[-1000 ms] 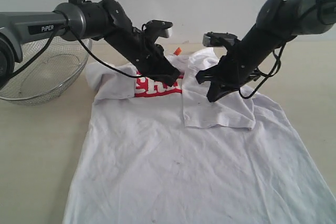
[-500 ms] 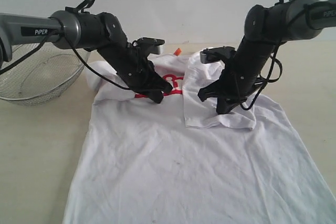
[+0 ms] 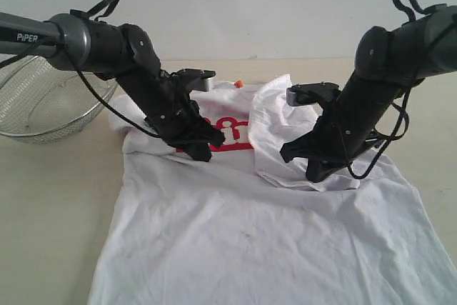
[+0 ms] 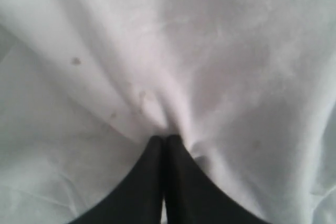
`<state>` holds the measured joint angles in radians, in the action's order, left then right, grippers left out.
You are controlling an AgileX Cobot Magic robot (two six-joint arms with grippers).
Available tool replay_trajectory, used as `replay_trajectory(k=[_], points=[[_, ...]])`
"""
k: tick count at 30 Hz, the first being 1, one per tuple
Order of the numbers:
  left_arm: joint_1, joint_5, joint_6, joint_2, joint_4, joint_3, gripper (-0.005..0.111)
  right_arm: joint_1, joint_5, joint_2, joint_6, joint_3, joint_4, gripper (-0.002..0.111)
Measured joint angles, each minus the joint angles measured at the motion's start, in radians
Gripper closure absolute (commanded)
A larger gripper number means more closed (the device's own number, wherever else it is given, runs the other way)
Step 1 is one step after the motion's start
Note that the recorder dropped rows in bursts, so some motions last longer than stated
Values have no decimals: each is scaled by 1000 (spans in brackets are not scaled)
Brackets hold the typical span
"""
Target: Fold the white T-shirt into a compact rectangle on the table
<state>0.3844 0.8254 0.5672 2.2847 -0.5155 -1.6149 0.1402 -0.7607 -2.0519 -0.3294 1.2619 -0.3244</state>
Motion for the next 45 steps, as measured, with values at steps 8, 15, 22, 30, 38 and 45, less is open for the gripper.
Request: replay_trajectory(k=[8, 15, 22, 30, 38, 45], points=[[4, -75, 208, -46, -160, -25, 102, 0, 97, 59, -36, -29, -35, 108], [41, -172, 320, -45, -268, -158, 102, 0, 195, 78, -36, 3, -44, 108], [80, -178, 329, 106, -311, -325, 102, -27, 264, 78, 50, 12, 7, 108], [126, -53, 191, 146, -177, -326, 102, -74, 222, -38, 6, 275, 11, 108], [130, -42, 125, 146, -105, -262, 102, -74, 84, -255, -5, 619, -103, 108], [133, -48, 93, 146, -98, -262, 102, -74, 23, -387, 101, 786, -103, 108]])
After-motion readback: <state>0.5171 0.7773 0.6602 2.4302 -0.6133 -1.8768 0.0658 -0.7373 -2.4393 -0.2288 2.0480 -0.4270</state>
